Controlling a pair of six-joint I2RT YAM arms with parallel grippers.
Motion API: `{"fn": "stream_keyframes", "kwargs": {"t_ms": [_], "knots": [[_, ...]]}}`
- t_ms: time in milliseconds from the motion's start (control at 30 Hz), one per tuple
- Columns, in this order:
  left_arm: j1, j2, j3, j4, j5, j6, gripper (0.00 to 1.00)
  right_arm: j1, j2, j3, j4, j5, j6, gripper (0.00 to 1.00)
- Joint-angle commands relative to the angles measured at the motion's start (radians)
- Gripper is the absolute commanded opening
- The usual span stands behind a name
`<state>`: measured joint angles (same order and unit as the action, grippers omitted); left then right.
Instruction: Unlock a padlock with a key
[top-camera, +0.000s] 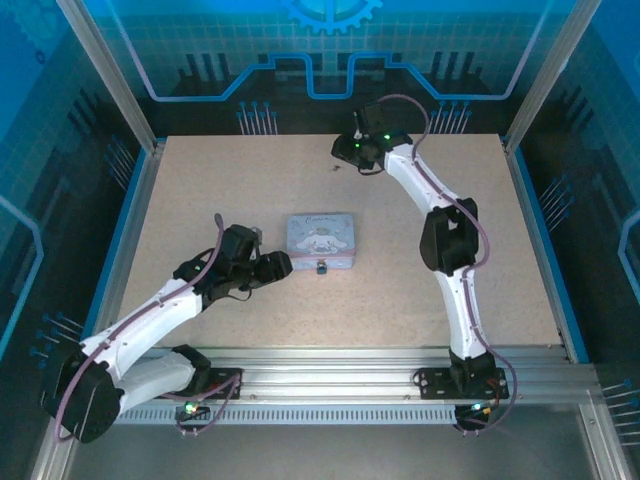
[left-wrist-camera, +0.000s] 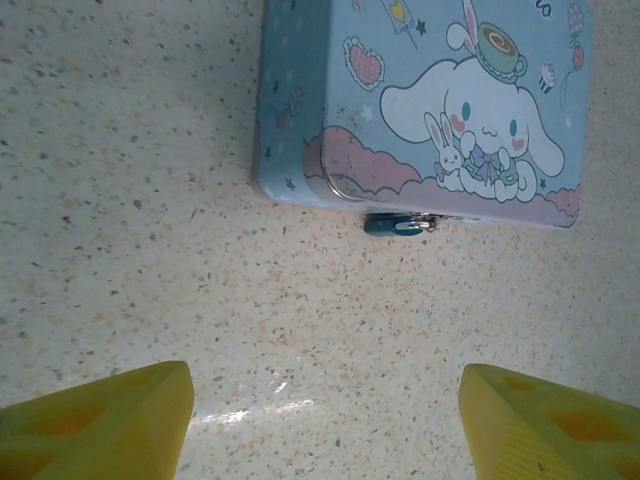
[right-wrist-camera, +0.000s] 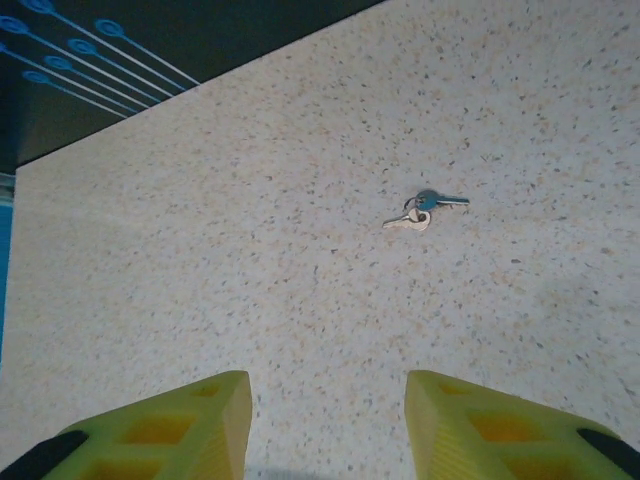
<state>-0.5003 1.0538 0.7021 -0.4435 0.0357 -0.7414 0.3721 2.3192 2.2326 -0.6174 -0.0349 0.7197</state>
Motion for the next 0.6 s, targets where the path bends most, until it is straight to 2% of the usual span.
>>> {"fn": "stream_keyframes", "kwargs": {"t_ms": [0, 300, 567], "knots": [[-0.003, -0.04, 0.04, -0.092, -0.042, 0.044, 0.72, -0.004, -0.073, -0.074, 0.004, -0.018, -0.055, 0.46], [0.025, -0.051, 0.148, -0.167, -0.055, 0.113, 0.73, -0.01, -0.269, -0.332, 0.057, 0.0, -0.059, 0.48], [0.04, 0.028, 0.236, -0.149, -0.057, 0.128, 0.77, -0.01, -0.42, -0.55, 0.096, 0.017, -0.07, 0.54]]}}
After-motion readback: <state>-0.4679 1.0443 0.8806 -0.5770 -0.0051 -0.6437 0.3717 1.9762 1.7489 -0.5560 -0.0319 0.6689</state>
